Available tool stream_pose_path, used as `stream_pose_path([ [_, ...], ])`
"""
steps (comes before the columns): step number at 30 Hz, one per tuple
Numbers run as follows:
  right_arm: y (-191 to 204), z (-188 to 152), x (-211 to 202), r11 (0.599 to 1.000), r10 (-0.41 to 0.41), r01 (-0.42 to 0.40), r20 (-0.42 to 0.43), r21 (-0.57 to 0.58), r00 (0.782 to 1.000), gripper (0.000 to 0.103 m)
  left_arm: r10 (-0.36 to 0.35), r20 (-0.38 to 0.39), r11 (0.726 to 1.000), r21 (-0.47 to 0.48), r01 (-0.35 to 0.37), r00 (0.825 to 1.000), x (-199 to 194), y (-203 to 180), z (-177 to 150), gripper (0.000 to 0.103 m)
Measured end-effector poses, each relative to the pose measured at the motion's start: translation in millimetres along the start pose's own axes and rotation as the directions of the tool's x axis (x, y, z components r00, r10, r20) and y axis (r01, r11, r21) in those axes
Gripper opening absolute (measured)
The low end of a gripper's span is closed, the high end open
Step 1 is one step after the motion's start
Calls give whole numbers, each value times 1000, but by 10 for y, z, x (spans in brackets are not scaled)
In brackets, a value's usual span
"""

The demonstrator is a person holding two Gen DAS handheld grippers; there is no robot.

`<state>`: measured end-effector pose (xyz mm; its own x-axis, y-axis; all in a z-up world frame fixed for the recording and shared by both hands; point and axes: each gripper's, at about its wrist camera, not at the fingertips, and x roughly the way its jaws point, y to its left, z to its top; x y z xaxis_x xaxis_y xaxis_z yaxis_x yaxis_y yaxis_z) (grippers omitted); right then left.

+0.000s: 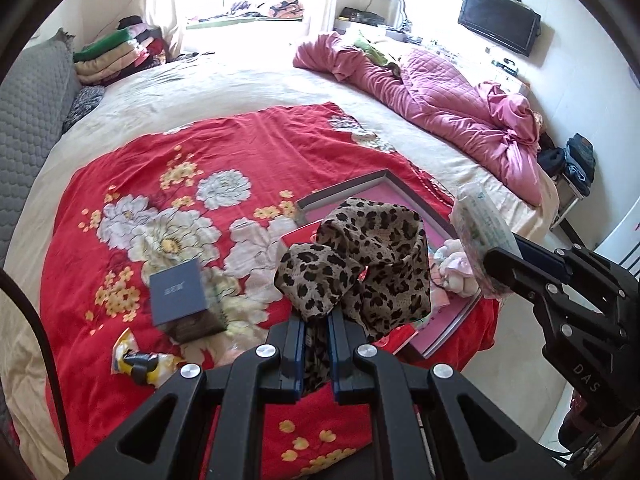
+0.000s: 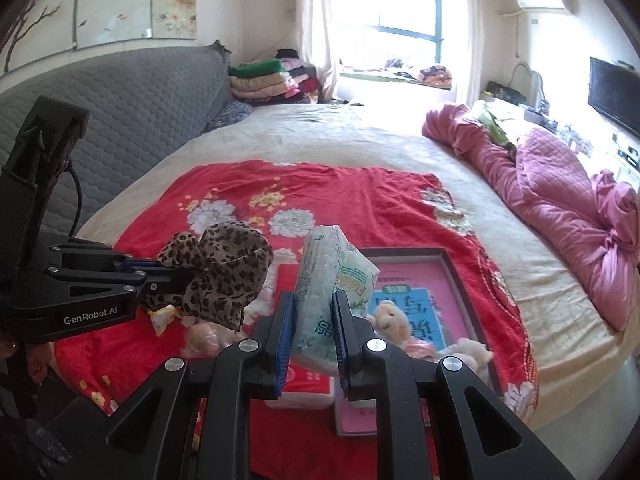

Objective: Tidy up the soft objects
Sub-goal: 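Carry scrunchie with left tool while right tool carries tissue packet over tray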

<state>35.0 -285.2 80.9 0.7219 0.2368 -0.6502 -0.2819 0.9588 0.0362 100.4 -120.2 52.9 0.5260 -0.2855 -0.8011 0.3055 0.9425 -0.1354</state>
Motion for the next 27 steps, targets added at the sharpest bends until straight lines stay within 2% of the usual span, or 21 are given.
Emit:
stream_pose_path([
  [15,-883,-165,-24,981,-120,122,-20,152,993,19,-63,-47,997,45,65,997,550,-414,299,10],
  [27,-1243,-322,175,966,-157,167,-67,198,985,20,-98,-132,988,110,113,986,1208,-930,405,10],
])
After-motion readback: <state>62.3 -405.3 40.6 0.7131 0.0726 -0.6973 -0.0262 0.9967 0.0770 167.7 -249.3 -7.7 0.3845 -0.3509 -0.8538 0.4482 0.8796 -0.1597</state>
